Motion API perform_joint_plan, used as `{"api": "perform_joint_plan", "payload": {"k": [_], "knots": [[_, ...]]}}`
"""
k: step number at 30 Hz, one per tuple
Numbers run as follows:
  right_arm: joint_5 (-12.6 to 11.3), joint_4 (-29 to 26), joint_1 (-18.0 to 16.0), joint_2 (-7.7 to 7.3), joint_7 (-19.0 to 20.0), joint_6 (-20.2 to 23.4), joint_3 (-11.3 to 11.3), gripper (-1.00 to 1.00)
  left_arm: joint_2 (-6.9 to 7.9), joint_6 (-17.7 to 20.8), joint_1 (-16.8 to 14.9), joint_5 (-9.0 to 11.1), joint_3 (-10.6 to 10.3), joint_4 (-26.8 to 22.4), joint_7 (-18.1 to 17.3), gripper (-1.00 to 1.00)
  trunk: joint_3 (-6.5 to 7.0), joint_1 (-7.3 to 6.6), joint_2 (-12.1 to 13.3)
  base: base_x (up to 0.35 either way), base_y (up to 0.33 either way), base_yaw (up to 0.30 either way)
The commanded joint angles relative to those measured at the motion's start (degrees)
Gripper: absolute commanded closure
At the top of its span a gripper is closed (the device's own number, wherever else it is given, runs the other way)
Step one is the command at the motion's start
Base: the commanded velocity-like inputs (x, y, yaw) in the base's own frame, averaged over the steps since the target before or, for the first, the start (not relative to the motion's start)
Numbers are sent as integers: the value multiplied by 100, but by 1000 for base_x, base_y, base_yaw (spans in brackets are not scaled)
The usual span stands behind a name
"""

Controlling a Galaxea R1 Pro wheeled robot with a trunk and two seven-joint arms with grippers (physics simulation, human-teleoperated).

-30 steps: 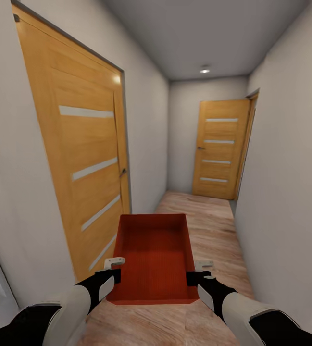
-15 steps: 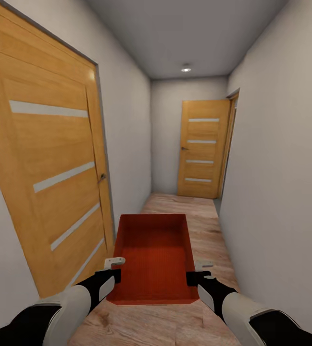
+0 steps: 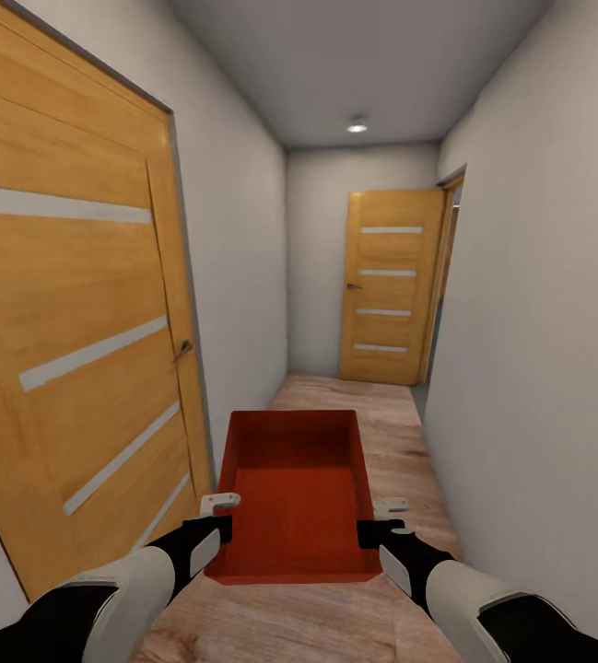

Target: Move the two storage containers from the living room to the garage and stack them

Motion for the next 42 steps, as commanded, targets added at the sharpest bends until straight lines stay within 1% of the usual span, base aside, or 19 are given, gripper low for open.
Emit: {"api": "perform_joint_plan", "payload": {"k": [1,14,29,42], "knots": [[-85,11,-1,-2,-314,1,-330,100,265,-138,1,-49,145,-31,337,100,-2,5,-4,321,0,0],[-82,9,-1,5,-320,-7,-332,100,268,-138,1,-49,145,-31,341,100,-2,5,-4,321,0,-7],[-82,10,-1,6,-321,-3,-332,100,264,-135,1,-49,145,-31,337,100,-2,5,-4,321,12,-248],[-79,9,-1,6,-321,-11,-332,100,264,-129,1,-49,145,-31,337,100,-2,5,-4,321,84,-23]]}}
